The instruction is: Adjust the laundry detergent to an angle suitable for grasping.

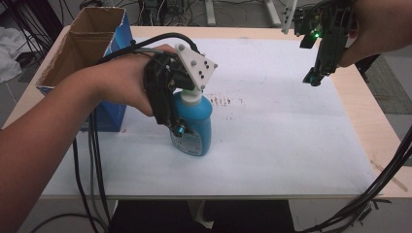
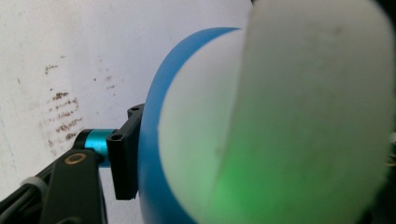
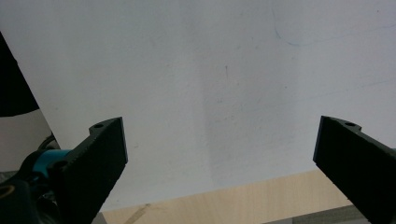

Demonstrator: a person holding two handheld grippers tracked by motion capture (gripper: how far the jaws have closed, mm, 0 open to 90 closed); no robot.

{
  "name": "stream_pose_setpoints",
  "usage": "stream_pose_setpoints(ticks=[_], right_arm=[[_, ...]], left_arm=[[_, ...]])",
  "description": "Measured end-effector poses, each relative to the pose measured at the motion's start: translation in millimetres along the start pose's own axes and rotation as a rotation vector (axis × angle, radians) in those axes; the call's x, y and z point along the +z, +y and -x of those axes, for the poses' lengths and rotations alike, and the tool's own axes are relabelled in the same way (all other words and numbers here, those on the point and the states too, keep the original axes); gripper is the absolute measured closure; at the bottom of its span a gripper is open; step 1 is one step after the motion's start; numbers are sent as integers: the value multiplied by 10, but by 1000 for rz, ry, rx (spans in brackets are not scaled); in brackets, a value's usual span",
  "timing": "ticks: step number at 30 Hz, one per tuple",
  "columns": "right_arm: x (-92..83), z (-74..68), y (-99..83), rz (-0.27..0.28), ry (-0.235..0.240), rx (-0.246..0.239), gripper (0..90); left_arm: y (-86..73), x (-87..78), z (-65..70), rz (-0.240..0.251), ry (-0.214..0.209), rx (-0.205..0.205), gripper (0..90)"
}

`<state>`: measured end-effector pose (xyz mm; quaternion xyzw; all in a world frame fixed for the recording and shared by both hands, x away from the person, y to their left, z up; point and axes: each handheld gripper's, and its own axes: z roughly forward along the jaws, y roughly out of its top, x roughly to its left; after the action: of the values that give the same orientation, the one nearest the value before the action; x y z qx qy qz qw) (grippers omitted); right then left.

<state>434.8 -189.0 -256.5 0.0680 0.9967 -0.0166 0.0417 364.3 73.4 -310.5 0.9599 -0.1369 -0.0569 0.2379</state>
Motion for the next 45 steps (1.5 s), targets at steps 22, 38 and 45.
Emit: stream_pose_setpoints(ticks=[22, 38, 45], right_arm=[[-18, 13, -16, 9, -1, -9, 22], [-28, 41, -24, 12, -1, -5, 22], [-14, 58, 4, 18, 2, -14, 22]], left_arm=[[80, -361, 25, -182, -17, -118, 161], [44, -715, -167, -263, 34, -228, 70], [8, -834, -341, -304, 45, -285, 47]])
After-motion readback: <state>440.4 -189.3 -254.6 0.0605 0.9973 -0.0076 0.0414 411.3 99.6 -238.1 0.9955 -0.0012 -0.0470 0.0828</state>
